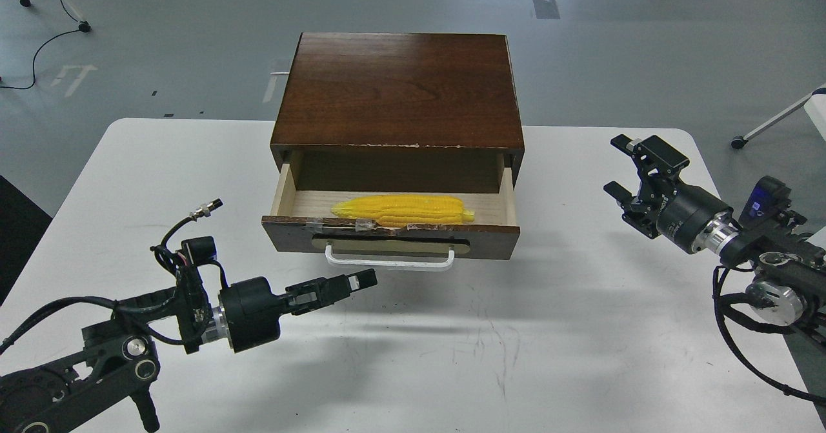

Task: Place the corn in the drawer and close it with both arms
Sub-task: 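Position the left gripper tip against the drawer front below the handle, then push the drawer into the cabinet with the left gripper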

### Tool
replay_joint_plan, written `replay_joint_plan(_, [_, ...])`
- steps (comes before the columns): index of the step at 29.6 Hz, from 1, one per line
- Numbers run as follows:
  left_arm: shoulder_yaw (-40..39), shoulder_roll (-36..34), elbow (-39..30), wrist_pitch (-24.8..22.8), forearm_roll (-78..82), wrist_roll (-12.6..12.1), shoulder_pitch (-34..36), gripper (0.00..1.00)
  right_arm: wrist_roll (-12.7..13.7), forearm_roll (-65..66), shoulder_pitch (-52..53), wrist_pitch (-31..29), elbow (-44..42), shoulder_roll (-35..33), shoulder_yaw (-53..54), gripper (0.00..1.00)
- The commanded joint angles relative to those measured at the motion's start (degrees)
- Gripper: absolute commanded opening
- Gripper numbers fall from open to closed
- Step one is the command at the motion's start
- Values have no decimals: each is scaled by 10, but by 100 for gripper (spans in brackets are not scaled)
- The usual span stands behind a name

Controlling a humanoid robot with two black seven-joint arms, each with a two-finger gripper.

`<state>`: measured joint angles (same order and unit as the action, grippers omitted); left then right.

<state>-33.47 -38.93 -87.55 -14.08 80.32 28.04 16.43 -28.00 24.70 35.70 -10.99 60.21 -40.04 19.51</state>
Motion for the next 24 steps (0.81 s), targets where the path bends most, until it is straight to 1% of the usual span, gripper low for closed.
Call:
replay_joint_plan(1, [0,0,5,0,0,0,0,0,0,0,0,0,0,0,1,99])
replay_joint_plan(11, [-8,1,10,0,0,0,2,0,0,0,0,0,1,0,1,99])
replay_joint_plan(24, [-7,14,27,-2,0,0,26,0,0,0,-5,0,2,1,1,99])
